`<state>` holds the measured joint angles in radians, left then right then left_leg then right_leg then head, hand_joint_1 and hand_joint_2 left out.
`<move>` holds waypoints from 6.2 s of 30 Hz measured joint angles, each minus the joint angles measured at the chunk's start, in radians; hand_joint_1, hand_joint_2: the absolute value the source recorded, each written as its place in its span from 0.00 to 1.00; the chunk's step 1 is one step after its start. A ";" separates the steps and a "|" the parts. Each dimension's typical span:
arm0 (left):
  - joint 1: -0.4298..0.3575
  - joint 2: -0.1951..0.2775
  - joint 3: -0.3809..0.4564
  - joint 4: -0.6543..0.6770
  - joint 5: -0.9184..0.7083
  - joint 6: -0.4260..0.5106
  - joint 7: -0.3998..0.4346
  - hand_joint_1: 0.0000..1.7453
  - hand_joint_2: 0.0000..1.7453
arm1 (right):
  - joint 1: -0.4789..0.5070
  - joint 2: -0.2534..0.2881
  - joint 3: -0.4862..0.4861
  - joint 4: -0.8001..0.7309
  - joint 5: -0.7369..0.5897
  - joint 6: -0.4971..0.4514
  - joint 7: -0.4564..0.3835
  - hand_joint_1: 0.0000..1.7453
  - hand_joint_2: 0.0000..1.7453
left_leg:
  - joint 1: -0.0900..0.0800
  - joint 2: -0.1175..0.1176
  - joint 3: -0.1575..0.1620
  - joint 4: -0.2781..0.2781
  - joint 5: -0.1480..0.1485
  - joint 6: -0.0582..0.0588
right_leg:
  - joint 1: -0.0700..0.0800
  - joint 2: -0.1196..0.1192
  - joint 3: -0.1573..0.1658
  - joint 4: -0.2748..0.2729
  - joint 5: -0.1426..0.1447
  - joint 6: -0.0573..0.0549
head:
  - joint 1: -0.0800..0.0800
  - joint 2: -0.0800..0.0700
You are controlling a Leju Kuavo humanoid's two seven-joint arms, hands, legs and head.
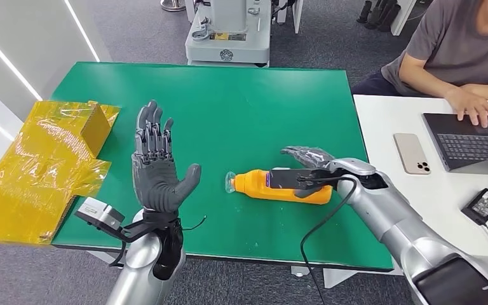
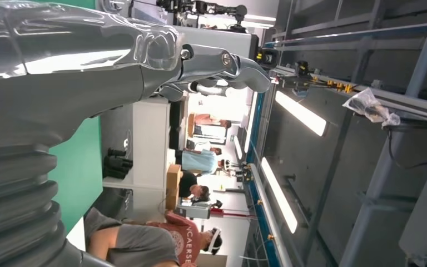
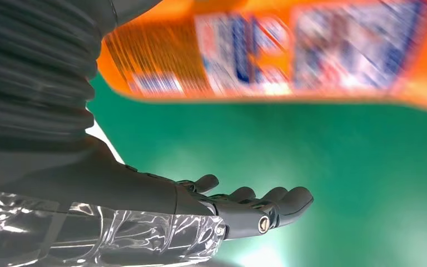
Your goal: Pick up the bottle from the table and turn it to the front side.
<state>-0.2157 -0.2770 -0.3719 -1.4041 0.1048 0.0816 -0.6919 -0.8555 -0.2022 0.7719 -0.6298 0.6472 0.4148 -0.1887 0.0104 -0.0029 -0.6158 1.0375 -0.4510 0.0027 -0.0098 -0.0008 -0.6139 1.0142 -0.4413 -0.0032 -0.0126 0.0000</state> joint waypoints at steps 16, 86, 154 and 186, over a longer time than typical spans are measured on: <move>0.000 0.000 -0.013 0.002 0.003 0.011 0.005 0.00 1.00 | 0.066 -0.070 0.056 0.025 -0.075 -0.035 0.011 0.00 1.00 | 0.000 0.000 0.000 0.000 0.000 0.000 | 0.000 0.000 0.000 0.000 0.000 0.000 | 0.000 0.000; 0.007 0.016 -0.012 0.030 0.183 -0.076 0.082 0.00 1.00 | 0.529 0.209 -0.397 -0.481 0.066 -1.091 -0.290 1.00 1.00 | 0.000 0.000 -0.001 -0.001 0.000 0.000 | 0.000 0.000 0.000 0.000 -0.001 0.001 | 0.000 0.000; -0.066 0.019 -0.005 0.255 0.093 -0.273 0.108 1.00 1.00 | 0.478 0.134 -0.167 -0.387 0.109 -0.473 -0.289 1.00 1.00 | 0.000 0.001 -0.001 -0.001 0.000 0.000 | 0.000 0.000 -0.001 0.000 -0.001 0.001 | 0.000 0.000; -0.061 0.014 -0.003 0.233 0.088 -0.234 0.097 1.00 1.00 | 0.513 0.144 -0.169 -0.420 0.081 -0.566 -0.233 0.00 1.00 | 0.000 0.001 -0.001 -0.001 0.000 0.000 | 0.000 0.000 -0.001 0.000 -0.001 0.001 | 0.000 0.000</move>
<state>-0.2763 -0.2631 -0.3750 -1.1710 0.1927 -0.1524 -0.5947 -0.3422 -0.0584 0.6029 -1.0497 0.7279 -0.1516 -0.4217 0.0107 -0.0020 -0.6166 1.0365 -0.4513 0.0030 -0.0095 -0.0006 -0.6146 1.0145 -0.4423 -0.0026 -0.0128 0.0000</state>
